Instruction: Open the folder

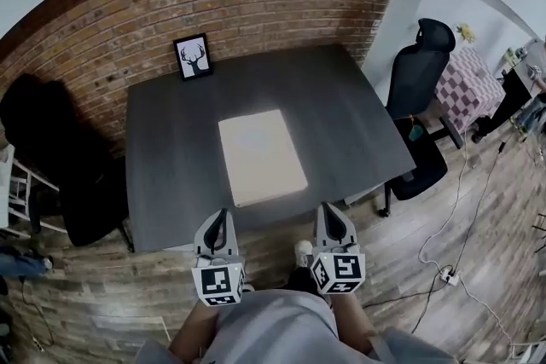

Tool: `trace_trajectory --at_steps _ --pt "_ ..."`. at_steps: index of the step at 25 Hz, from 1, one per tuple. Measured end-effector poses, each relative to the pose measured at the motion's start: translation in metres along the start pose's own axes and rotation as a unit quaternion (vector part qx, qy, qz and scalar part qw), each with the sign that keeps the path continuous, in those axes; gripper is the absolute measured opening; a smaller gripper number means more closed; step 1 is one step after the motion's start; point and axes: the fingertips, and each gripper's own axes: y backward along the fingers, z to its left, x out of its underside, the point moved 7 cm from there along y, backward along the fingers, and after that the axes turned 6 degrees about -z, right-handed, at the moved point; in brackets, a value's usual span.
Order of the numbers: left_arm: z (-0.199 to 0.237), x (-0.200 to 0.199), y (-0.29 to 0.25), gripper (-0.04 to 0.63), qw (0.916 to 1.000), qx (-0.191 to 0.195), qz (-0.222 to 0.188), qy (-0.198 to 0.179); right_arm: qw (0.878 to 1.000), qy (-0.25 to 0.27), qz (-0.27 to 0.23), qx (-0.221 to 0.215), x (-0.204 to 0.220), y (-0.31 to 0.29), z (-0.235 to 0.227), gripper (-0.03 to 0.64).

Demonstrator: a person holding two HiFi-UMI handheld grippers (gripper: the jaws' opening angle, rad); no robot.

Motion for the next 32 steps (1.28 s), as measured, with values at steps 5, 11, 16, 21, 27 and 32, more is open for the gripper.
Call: trace_trajectory --at_steps 5,11,16,21,27,32 --pt "-0.021 -0.009 -0.043 0.002 0.9982 -0.06 0.001 -0.005 0.998 0.005 0.011 -0.058 -0.009 -0.058 -0.042 -0.002" --pt "-0.055 -0.015 -0.08 0.002 0.9926 -0.121 0.004 -0.004 0.991 0.01 0.045 -0.129 -0.009 -0.113 -0.086 0.0" --pt "-0.065 -0.015 -0.101 0.002 0.9866 -0.162 -0.006 -0.016 0.982 0.007 0.049 -0.184 -0.004 -0.15 -0.1 0.003" --pt "-0.057 -0.015 -0.118 0.003 0.9827 -0.183 -0.001 -0.025 0.976 -0.003 0.057 -0.211 -0.002 -0.181 -0.101 0.045" --pt "-0.044 -0.016 -0.143 0.078 0.9868 -0.153 0.008 -0.052 0.976 -0.023 0.072 -0.204 0.003 -0.203 -0.096 0.075" --pt "-0.047 -0.008 -0.16 0.124 0.9886 -0.111 0.02 -0.1 0.976 -0.021 0.103 -0.191 0.022 -0.208 -0.096 0.095"
